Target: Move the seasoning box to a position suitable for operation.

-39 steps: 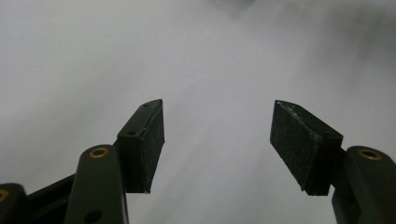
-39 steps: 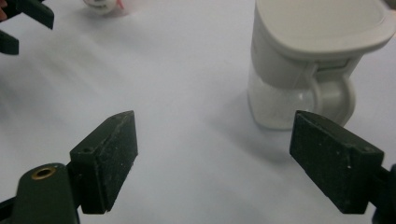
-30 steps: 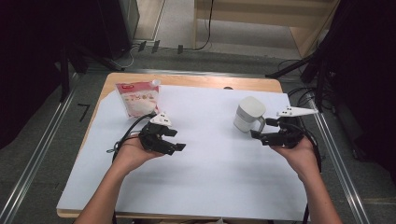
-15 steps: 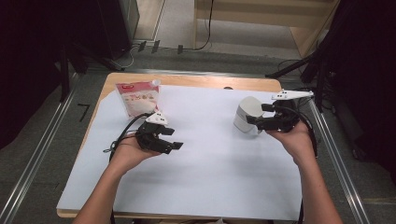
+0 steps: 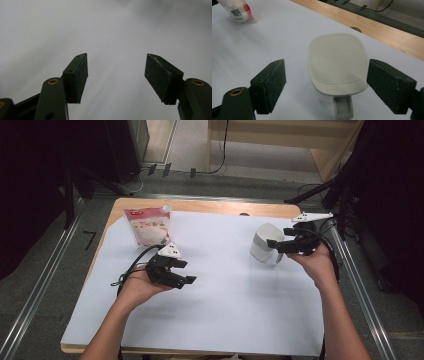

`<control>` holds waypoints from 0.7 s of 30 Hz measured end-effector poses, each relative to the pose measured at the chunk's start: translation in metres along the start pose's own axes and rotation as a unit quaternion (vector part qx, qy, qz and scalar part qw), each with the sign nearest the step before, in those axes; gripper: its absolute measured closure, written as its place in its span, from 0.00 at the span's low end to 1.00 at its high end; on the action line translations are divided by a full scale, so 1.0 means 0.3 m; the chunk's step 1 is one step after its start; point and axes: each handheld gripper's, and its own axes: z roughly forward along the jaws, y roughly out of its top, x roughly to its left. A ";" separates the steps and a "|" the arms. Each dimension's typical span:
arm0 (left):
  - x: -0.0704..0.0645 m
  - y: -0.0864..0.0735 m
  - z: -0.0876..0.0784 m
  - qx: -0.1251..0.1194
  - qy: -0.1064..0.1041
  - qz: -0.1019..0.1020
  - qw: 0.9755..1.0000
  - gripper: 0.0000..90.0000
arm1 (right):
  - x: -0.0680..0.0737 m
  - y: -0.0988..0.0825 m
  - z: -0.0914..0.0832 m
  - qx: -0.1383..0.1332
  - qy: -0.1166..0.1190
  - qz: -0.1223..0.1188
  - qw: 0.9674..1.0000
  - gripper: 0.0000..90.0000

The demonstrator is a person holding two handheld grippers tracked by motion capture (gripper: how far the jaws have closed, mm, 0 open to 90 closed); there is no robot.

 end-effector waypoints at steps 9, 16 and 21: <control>0.004 -0.016 0.000 0.009 0.007 0.000 1.000 0.40 | -0.062 -0.011 0.058 -0.010 0.001 0.024 1.000 0.08; 0.018 -0.033 0.001 0.011 0.012 -0.009 1.000 0.40 | -0.063 -0.028 0.136 0.014 0.008 0.018 1.000 0.05; 0.018 -0.035 -0.013 -0.012 0.006 0.000 1.000 0.42 | -0.061 -0.040 0.179 0.025 0.004 0.014 1.000 0.06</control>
